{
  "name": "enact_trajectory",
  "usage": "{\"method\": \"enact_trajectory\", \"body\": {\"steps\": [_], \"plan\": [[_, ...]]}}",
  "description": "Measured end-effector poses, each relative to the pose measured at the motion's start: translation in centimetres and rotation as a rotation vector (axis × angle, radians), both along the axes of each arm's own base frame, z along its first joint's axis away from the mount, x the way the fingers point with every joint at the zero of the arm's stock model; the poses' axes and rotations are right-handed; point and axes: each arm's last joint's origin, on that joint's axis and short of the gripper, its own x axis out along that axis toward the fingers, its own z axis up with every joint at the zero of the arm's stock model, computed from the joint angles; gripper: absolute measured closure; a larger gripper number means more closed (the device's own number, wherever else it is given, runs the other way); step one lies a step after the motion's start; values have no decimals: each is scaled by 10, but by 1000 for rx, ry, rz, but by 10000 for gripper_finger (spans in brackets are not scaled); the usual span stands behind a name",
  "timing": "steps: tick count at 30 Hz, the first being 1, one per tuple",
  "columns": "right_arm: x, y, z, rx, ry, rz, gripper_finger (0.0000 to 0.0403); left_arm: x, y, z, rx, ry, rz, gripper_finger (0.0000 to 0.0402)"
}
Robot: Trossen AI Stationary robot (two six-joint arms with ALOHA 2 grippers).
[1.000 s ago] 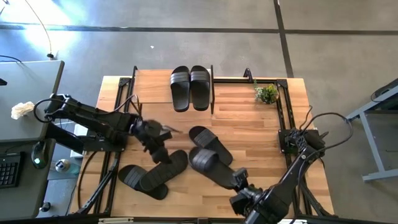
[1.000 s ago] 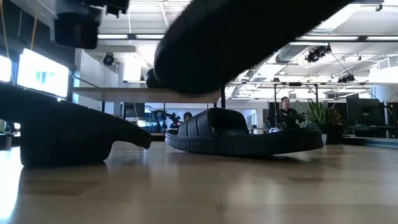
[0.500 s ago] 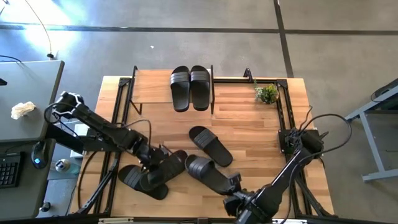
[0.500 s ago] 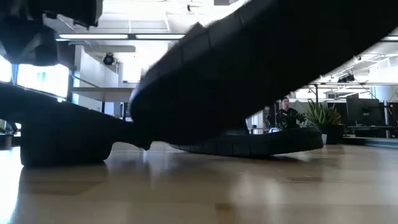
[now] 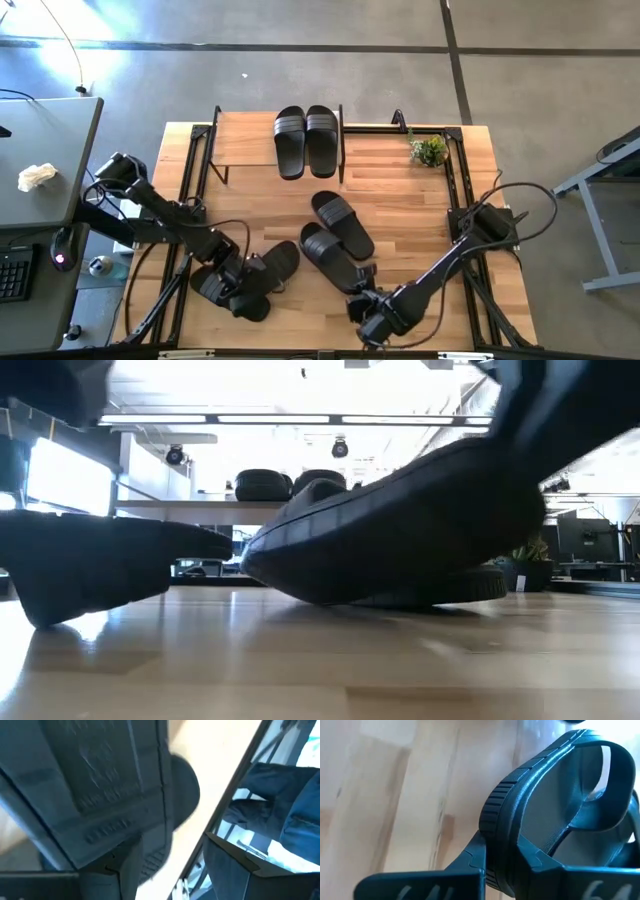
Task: Pick and place slides into the shelf
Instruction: Move the black slipper to the top left of the table
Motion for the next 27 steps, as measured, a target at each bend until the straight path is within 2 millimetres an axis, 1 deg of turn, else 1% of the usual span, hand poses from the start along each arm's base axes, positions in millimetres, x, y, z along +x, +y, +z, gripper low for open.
{"method": "enact_trajectory", "body": {"steps": [2, 10, 16, 22, 27], "plan": [[9, -7, 1, 3, -13, -10, 384, -3, -5, 0, -7, 5, -2, 213], [43, -50, 2, 25, -37, -108, 384, -12, -21, 1, -19, 24, -1, 213], [64, -78, 4, 69, -82, -171, 385, -18, -30, 1, -15, 24, -4, 213], [82, -103, 7, 106, -158, -247, 385, -16, -33, 3, -6, -38, 21, 213], [92, -126, 9, 125, -185, -301, 386, -13, -34, 4, -3, -86, 33, 213]]}}
